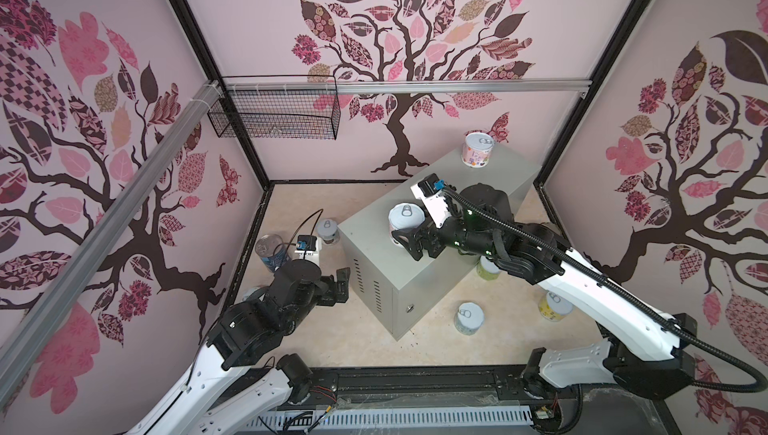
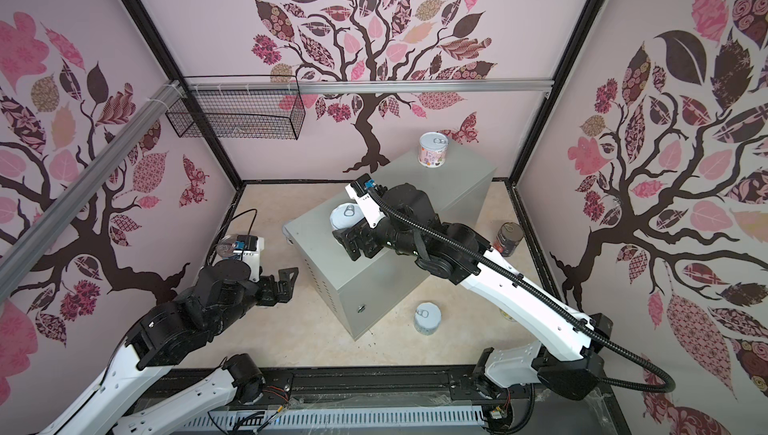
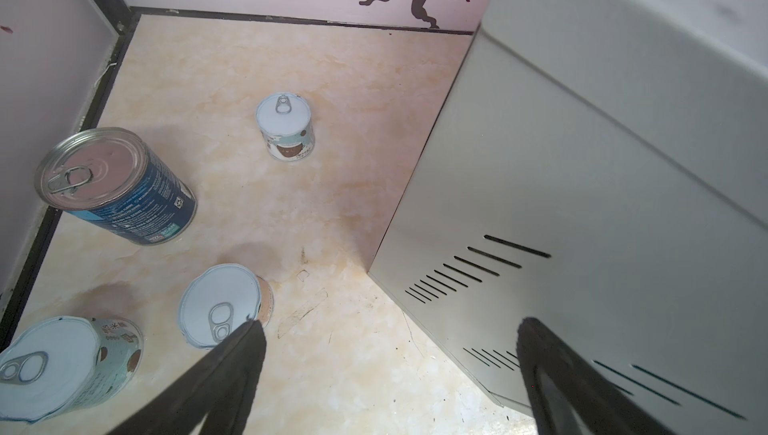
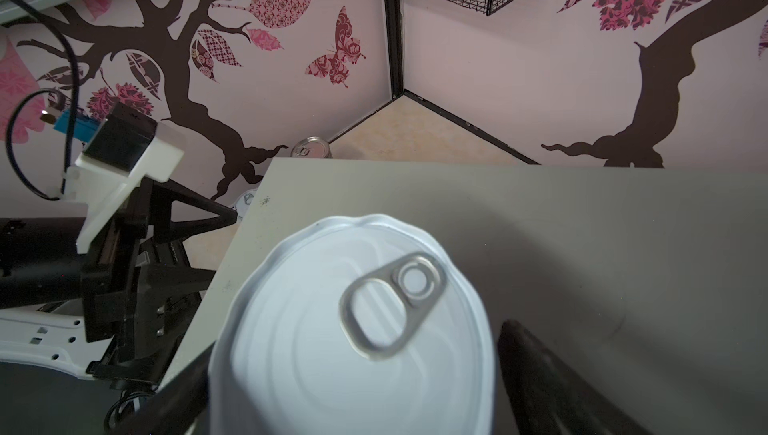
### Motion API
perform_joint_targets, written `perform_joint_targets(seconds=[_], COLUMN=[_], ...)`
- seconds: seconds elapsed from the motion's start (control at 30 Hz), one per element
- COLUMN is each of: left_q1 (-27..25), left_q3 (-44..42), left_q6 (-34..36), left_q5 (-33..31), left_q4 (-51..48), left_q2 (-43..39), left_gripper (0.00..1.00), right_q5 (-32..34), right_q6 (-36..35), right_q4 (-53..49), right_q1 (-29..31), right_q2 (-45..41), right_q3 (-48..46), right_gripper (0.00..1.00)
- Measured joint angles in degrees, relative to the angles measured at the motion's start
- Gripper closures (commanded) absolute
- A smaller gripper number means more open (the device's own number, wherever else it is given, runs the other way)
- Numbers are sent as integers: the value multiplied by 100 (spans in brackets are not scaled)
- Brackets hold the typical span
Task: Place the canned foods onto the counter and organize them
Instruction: 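Open the left gripper and withdraw while the right gripper grasps the can, then carry the pink can with the right gripper toward the first pink can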
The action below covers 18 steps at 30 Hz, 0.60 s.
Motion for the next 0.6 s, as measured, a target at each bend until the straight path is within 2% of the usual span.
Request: perform_joint_targets(seconds=[0.23,0.43,0.6], left_q1=[0,0,0], left_q3=[0,4,42], left_q6=[109,170,177], left_q5=[13,7,0], left_q4=[-4,-13,-118], left_q2=[-61,-68,-164], left_gripper=[2,2,2], right_q5=[76,282,745], right_q6=[9,118,210], right_q4=[90,192,111], right_q1=[0,4,22], right_q2=[79,59,-13], right_q3=[20,-35,-68], right_gripper=[23,28,30])
